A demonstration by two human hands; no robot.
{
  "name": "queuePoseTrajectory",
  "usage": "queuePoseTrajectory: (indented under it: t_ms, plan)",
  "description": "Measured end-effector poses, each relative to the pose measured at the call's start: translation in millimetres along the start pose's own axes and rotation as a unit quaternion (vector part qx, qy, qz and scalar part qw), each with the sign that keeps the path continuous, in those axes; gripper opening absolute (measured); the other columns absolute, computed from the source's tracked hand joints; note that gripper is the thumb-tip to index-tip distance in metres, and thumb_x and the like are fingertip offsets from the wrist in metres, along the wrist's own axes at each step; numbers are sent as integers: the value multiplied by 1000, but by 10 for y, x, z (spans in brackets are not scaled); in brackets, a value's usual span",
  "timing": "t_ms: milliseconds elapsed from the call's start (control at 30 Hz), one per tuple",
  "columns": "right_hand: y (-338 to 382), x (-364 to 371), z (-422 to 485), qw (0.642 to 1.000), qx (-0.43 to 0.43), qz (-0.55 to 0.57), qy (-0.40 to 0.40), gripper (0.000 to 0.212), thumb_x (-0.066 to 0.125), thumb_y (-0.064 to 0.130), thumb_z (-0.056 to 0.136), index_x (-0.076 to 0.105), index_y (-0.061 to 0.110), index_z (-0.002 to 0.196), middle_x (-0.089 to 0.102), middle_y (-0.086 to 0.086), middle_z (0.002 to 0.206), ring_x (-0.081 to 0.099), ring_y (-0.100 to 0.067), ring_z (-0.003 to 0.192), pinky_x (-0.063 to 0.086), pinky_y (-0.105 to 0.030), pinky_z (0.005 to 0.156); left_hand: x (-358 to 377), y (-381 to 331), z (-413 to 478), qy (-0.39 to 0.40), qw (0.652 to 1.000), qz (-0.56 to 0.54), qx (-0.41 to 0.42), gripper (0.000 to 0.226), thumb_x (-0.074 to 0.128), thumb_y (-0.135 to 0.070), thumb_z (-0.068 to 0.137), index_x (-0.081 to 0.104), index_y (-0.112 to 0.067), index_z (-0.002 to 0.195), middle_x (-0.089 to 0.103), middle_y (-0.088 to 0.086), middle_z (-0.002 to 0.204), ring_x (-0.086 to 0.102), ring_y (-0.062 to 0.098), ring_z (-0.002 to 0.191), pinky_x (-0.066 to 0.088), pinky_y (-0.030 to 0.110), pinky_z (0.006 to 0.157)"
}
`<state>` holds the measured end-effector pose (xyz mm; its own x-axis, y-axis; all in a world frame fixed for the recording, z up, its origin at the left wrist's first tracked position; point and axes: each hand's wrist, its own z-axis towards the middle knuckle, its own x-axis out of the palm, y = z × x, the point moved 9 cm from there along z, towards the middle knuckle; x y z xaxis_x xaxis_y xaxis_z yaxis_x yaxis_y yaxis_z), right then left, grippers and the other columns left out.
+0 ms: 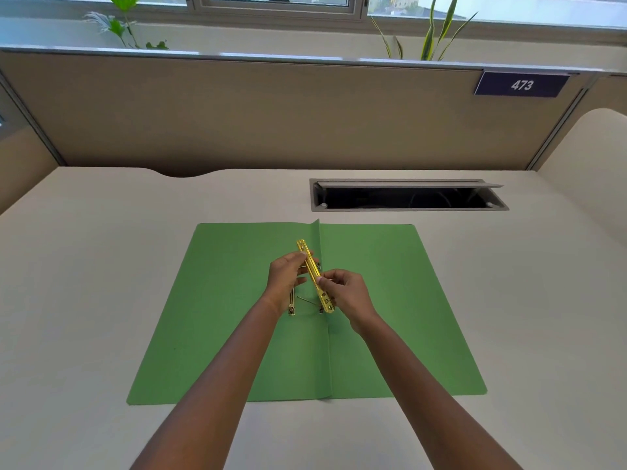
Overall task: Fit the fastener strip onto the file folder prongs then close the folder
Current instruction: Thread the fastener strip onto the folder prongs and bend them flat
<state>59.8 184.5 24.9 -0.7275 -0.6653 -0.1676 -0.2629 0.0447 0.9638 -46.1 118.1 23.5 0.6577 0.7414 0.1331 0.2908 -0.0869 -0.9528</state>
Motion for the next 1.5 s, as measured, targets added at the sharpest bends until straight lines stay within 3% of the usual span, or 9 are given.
queuePoseTrajectory:
  t_ms: [134,367,501,701,768,835,935,1035,1502]
  plan:
    - [18,3,-19,1000,-4,-1,-3,17,58,5,85,65,-6,95,54,2,62,49,-7,56,39,-19,54,-12,1,-1,-9,1000,-7,-3,27,42,-12,95,63,-20,79,65,0,77,57,10,70,41,25,65]
    - [-18,-6,-43,1000,-5,-3,-10,18,58,6,85,65,-6,97,55,3,63,50,-7,57,40,-20,55,-27,52,7,-23,997,-64,-34,28,45,-8,94,62,-16,73,68,-11,42,61,-1,45,41,21,58]
    - [-41,-20,-31,1000,6,-3,-15,17,58,5,85,65,-6,96,56,2,63,50,-9,57,41,-21,55,-12,52,-34,-13,996,-71,-45,27,44,-9,95,61,-14,74,70,-8,48,59,9,64,41,22,61]
    - [-147,-55,15,998,64,16,-22,13,59,6,84,65,-2,91,58,-3,64,53,-16,56,44,-26,54,-156,-3,-70,-37,977,212,6,30,40,-1,93,62,2,112,68,20,104,55,21,88,47,25,71]
    - [-174,-59,20,996,84,27,-14,9,59,7,84,65,1,89,58,-4,64,52,-16,54,44,-23,49,-187,24,-108,-6,960,279,14,28,44,3,90,64,1,109,67,19,98,59,24,89,50,29,76]
    - [-185,-49,14,993,106,47,-3,9,59,6,85,65,1,89,57,-5,63,50,-14,51,43,-20,45,-148,107,-191,64,952,301,-5,27,48,4,89,65,0,109,64,10,83,59,17,74,47,19,61]
    - [-175,-18,-8,986,139,86,22,12,58,6,86,61,7,74,54,-4,61,46,-12,51,41,-18,45,-69,211,-330,145,958,247,-26,25,56,2,87,65,-3,110,67,-5,73,57,2,58,44,8,47]
    - [-158,1,-28,981,163,103,30,15,58,8,86,60,8,71,52,-1,60,43,-8,50,38,-12,36,-93,232,-353,126,973,191,-13,23,59,-2,86,67,-1,108,72,-17,61,61,-2,57,45,4,47]
    - [-138,65,-20,963,187,191,27,17,59,4,85,57,-2,69,55,-9,63,54,-5,30,45,-12,33,-16,280,-303,71,985,159,3,18,57,-4,88,66,5,100,67,-20,47,56,-11,44,40,6,45]
